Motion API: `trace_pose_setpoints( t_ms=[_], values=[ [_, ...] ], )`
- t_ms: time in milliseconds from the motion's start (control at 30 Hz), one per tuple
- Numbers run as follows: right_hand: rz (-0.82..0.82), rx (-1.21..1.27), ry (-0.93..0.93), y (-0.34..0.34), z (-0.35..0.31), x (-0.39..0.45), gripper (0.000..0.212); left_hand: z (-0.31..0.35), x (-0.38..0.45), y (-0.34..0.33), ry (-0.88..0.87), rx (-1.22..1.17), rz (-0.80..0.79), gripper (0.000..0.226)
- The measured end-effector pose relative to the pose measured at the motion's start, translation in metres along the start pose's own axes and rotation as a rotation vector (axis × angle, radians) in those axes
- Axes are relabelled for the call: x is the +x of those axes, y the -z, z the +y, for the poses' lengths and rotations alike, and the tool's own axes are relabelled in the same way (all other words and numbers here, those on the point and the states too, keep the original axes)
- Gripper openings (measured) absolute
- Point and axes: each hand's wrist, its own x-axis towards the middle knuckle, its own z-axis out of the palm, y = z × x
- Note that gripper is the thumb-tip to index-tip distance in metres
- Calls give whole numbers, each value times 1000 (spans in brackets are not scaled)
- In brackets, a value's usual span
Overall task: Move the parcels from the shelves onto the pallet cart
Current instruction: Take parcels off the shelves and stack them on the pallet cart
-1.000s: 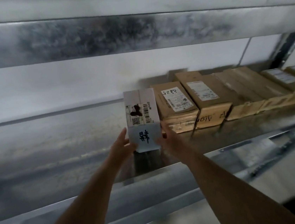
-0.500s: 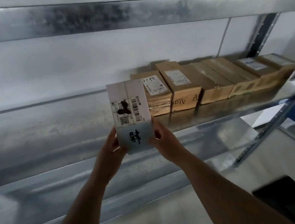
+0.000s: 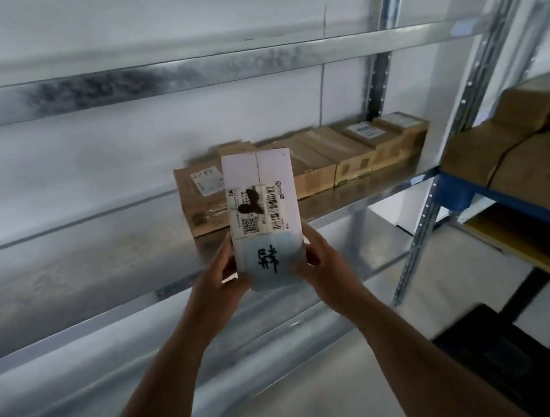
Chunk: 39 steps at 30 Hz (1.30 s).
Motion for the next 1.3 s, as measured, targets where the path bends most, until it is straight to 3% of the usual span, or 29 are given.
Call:
trace_pose_setpoints(
  t_ms=[333, 733, 933, 1033, 1200, 1300],
  values=[
    [237, 16, 1, 107, -13, -96, 64, 59, 1, -115, -3, -24, -163, 67],
    [566, -69, -51, 214, -6, -216, 66, 126, -11, -257, -126, -128, -441, 64],
    [778, -98, -139, 253, -1, -267, 79, 154, -15, -318, -195, -139, -607, 63],
    [886, -111, -149, 275, 1, -290, 74, 170, -16, -352, -222, -155, -681, 60],
    [1059, -135, -125, 326, 6, -321, 44, 197, -9, -421, -289, -126, -787, 64],
    [1170, -156, -109, 361, 10, -336, 41, 215, -2, -467, -296, -191, -849, 59]
  ],
)
